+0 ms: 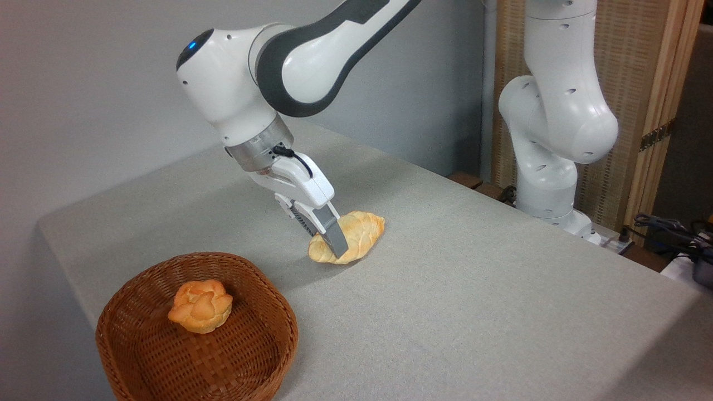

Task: Put bread into the basket
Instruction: 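Lift the gripped bread roll up off the table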

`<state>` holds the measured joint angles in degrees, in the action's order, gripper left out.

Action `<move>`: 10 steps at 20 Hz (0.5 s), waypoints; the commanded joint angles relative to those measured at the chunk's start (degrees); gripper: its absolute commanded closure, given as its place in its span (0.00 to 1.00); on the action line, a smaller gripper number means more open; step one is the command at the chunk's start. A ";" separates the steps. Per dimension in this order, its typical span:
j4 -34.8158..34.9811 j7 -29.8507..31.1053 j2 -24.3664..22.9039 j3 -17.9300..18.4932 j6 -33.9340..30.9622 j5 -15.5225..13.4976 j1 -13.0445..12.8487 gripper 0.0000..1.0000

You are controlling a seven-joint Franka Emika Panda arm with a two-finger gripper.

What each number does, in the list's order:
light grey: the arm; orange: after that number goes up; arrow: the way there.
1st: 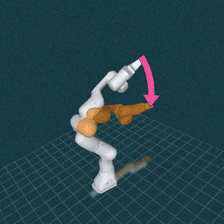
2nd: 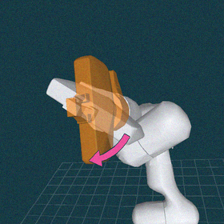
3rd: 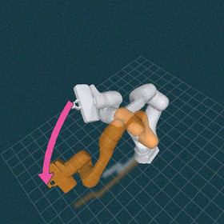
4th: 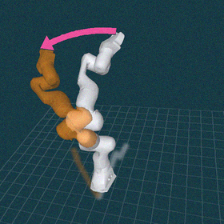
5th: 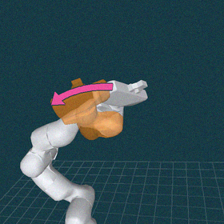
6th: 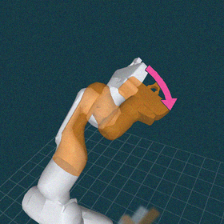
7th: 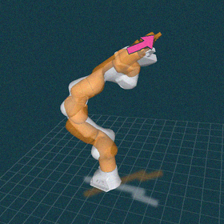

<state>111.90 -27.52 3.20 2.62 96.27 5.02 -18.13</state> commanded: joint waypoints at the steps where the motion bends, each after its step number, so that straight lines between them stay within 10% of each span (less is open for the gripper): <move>1: -0.45 -1.04 -0.74 -0.33 -1.17 0.25 -0.06 0.81; 10: -9.06 -1.13 -0.65 0.46 1.19 -2.99 0.81 0.79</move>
<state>106.12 -27.53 2.65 2.36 96.41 4.67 -18.07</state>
